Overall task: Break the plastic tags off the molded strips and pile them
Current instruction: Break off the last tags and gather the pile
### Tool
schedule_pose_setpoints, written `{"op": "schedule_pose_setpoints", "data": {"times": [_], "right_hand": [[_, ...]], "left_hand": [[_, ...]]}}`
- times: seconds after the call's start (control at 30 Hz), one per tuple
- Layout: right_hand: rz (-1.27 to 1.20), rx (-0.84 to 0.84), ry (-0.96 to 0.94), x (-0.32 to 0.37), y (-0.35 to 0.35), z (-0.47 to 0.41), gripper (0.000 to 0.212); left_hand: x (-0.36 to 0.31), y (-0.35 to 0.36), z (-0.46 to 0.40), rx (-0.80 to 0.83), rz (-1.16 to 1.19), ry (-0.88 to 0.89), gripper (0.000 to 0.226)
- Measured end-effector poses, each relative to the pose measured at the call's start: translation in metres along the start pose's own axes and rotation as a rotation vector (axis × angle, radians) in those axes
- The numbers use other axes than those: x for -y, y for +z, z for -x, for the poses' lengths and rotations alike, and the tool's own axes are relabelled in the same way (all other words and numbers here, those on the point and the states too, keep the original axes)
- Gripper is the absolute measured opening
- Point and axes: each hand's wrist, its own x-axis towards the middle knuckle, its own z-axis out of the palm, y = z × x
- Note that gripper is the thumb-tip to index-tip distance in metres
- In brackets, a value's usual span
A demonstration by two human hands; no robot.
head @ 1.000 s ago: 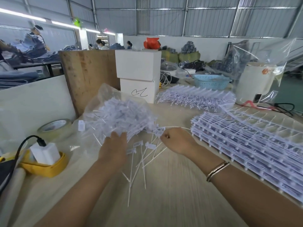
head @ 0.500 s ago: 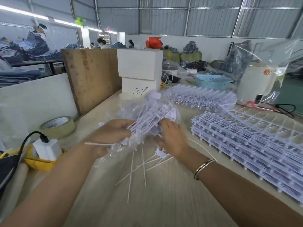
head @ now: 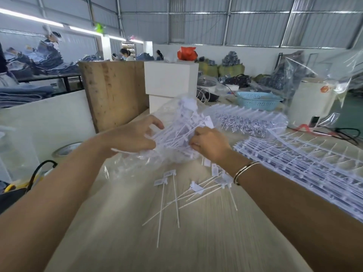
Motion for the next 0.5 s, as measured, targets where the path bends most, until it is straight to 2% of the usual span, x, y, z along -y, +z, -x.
{"op": "schedule_pose_setpoints", "data": {"times": [0.1,0.17,0.27,0.37,0.43,0.5], "right_hand": [[-0.106,0.21,-0.08,0.007,0.012,0.01,0.031],[-0.174,0.184,-0.113,0.007,0.016,0.023,0.028],[-0.425,0.022,-0.022,-0.004,0.009,0.045,0.019],[-0.633,-0.218,0.111,-0.019,-0.001,0.067,0.018],[-0.595,-0.348,0.234,-0.031,0.0,0.076,0.019],[-0.512,-0.338,0.346,-0.041,0.006,0.079,0.01]], "left_hand": [[0.008,0.018,-0.003,0.038,-0.491,0.059,0.031],[0.017,0.031,0.0,0.052,-0.684,0.026,0.024],[0.029,0.039,0.007,-0.09,-0.918,0.023,0.03],[0.033,0.046,0.013,-0.177,-0.939,0.12,0.037],[0.035,0.051,0.017,-0.161,-0.91,0.175,0.041],[0.032,0.052,0.022,-0.075,-0.811,0.145,0.046]]}}
